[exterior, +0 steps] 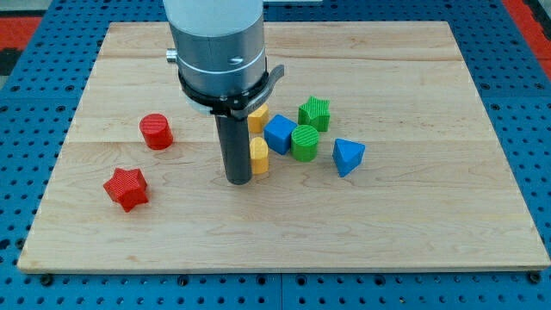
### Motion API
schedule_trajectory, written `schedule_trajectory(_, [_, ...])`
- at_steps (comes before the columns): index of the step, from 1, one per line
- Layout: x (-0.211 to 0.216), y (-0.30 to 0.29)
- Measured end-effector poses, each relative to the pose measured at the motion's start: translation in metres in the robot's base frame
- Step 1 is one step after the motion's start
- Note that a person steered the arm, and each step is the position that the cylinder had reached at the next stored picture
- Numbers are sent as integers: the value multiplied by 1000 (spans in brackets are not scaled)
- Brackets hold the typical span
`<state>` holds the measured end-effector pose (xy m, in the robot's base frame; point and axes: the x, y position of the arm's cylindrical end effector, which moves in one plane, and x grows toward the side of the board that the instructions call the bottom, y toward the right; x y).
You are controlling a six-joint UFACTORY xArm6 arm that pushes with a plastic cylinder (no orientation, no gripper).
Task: Push red star to the group of blocks
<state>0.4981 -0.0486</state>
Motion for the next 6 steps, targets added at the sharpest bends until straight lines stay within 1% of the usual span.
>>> schedule_trajectory(2, [-3, 41])
schedule_trajectory(3, [3, 43])
schedule_trajectory(4, [39, -8])
schedule_trajectory(5, [80, -74])
schedule_trajectory(6, [86, -141])
